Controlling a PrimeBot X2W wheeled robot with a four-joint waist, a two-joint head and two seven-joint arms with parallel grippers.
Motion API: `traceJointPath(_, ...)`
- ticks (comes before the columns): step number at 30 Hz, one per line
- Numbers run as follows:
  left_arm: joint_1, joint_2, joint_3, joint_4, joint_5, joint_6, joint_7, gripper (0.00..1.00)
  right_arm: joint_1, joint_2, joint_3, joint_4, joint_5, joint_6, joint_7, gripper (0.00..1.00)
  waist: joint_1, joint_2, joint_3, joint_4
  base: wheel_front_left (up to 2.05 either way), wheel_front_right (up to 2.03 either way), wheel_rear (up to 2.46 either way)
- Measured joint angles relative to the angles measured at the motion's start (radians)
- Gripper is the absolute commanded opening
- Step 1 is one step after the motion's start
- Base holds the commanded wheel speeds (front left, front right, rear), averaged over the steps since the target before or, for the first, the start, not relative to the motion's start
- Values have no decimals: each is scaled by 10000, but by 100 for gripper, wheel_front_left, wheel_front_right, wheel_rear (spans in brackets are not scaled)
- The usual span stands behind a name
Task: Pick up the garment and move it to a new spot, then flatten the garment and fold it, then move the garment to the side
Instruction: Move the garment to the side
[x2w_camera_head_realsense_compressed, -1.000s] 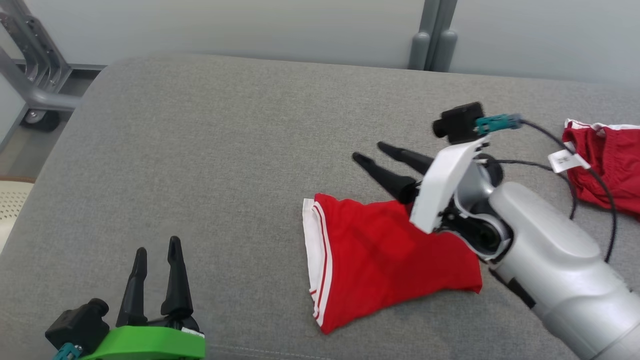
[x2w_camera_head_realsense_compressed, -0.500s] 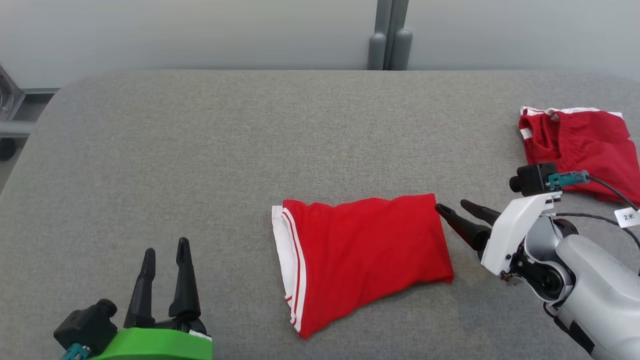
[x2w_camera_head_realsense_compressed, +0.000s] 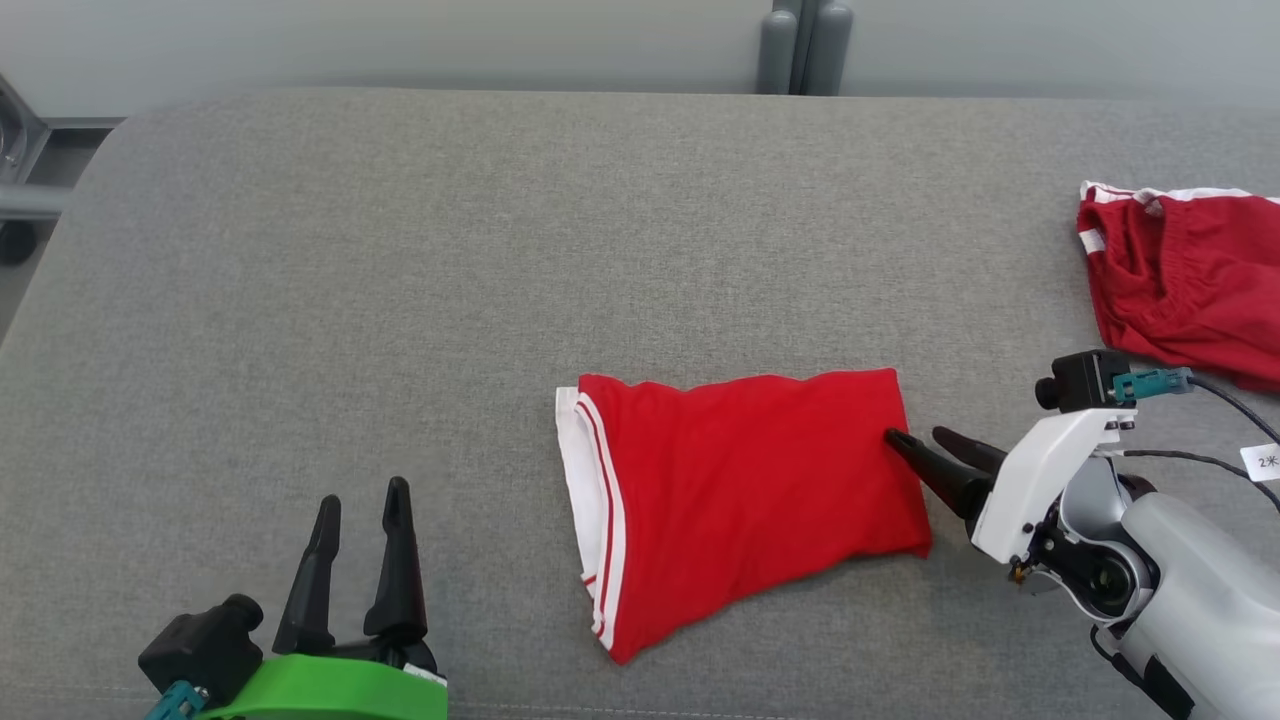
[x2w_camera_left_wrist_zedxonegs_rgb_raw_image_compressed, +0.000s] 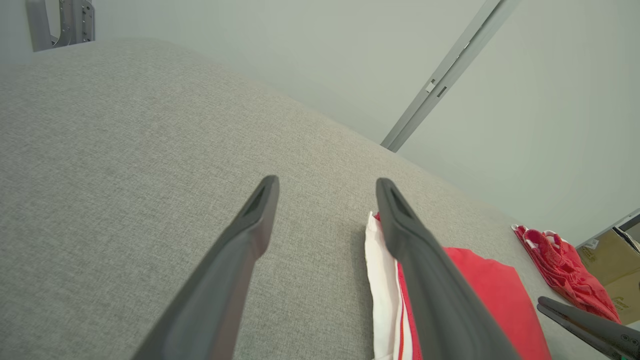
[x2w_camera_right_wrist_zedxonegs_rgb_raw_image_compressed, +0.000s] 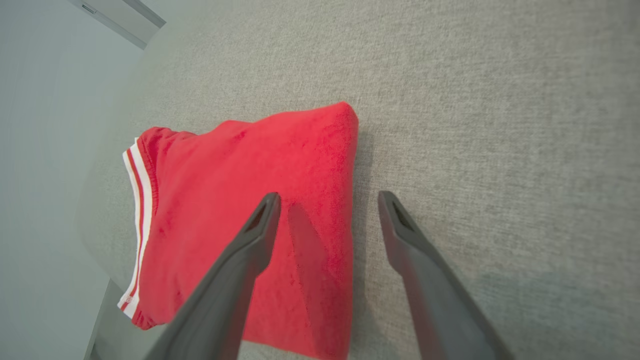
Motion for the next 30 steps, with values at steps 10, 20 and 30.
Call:
traceJointPath(10, -29, 0, 146, 58, 0, -2, 0, 100, -8, 184, 433, 215, 188, 0, 267, 100, 0, 0, 163, 332, 0, 0, 0)
traceJointPath(20, -38, 0, 209, 77, 0, -2, 0, 100, -192, 362, 606, 290, 341, -2, 207, 0, 0, 0, 218, 245, 0, 0, 0)
traceJointPath(30, -47, -6, 453, 157, -2, -2, -4, 100, -929, 184, 863, -119, 153, 0, -130, 0, 0, 0, 135, -22, 0, 0, 0)
